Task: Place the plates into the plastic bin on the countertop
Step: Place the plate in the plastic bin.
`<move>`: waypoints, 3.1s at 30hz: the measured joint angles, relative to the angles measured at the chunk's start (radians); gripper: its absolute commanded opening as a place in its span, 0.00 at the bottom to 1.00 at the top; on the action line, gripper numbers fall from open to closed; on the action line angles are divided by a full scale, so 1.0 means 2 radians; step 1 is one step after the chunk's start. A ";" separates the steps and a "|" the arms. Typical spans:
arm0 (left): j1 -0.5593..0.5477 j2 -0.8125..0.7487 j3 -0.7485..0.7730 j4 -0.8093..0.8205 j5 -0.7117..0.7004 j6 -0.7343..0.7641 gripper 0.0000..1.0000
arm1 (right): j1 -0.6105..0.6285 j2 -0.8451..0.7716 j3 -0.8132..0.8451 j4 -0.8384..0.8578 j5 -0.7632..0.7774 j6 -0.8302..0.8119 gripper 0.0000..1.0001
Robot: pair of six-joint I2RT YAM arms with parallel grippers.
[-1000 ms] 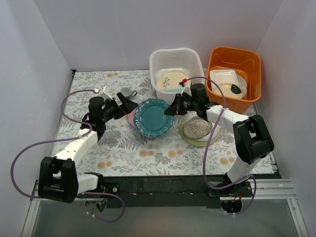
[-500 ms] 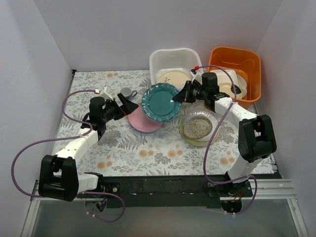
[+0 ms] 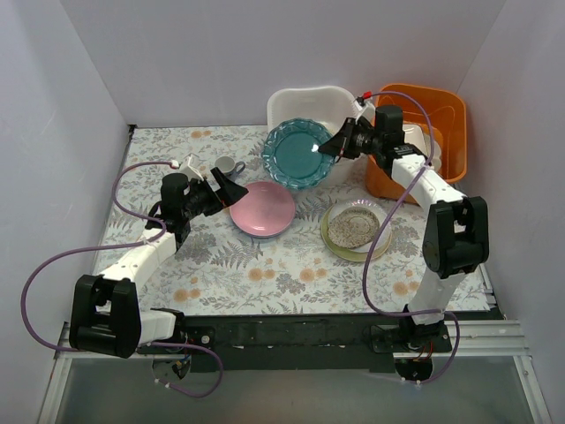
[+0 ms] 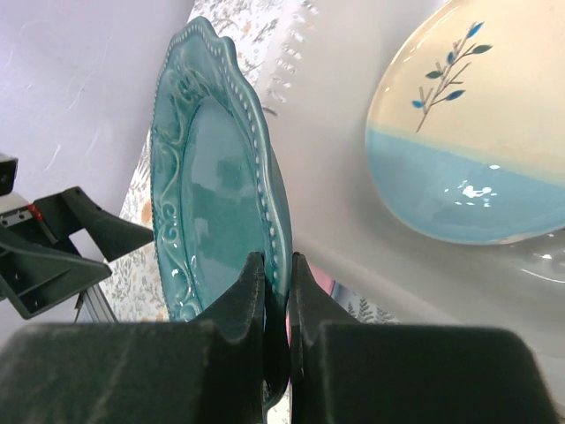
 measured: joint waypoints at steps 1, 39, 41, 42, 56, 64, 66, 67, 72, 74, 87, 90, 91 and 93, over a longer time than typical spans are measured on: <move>0.000 0.000 0.000 0.000 0.000 0.000 0.98 | -0.005 0.007 0.009 -0.005 0.000 0.000 0.01; 0.000 0.018 0.003 -0.016 0.010 0.019 0.98 | -0.053 0.193 0.257 -0.105 0.077 0.002 0.01; 0.000 0.018 0.003 -0.019 0.010 0.020 0.98 | -0.053 0.199 0.257 -0.105 0.084 0.002 0.01; 0.000 0.018 0.003 -0.019 0.010 0.021 0.98 | -0.053 0.202 0.257 -0.105 0.088 0.002 0.01; 0.000 0.026 0.005 -0.019 0.013 0.023 0.98 | -0.039 0.246 0.302 -0.148 0.135 -0.022 0.01; 0.000 0.027 0.006 -0.019 0.014 0.024 0.98 | -0.032 0.247 0.307 -0.164 0.153 -0.045 0.01; 0.000 0.027 0.006 -0.019 0.015 0.024 0.98 | -0.031 0.247 0.308 -0.167 0.157 -0.049 0.01; 0.000 0.028 0.006 -0.019 0.015 0.024 0.98 | -0.031 0.247 0.309 -0.169 0.158 -0.050 0.02; 0.000 0.030 0.006 -0.019 0.015 0.025 0.98 | -0.030 0.247 0.312 -0.181 0.158 -0.056 0.16; 0.000 0.030 0.006 -0.019 0.015 0.026 0.98 | -0.030 0.247 0.314 -0.186 0.157 -0.057 0.27; 0.000 0.030 0.006 -0.019 0.015 0.027 0.98 | -0.031 0.248 0.343 -0.208 0.155 -0.060 0.63; 0.000 0.030 0.006 -0.019 0.015 0.027 0.98 | -0.031 0.247 0.343 -0.209 0.156 -0.061 0.64; 0.000 0.030 0.006 -0.019 0.015 0.027 0.98 | -0.030 0.247 0.343 -0.209 0.156 -0.062 0.64; 0.000 0.030 0.006 -0.019 0.015 0.027 0.98 | -0.030 0.247 0.343 -0.209 0.155 -0.064 0.64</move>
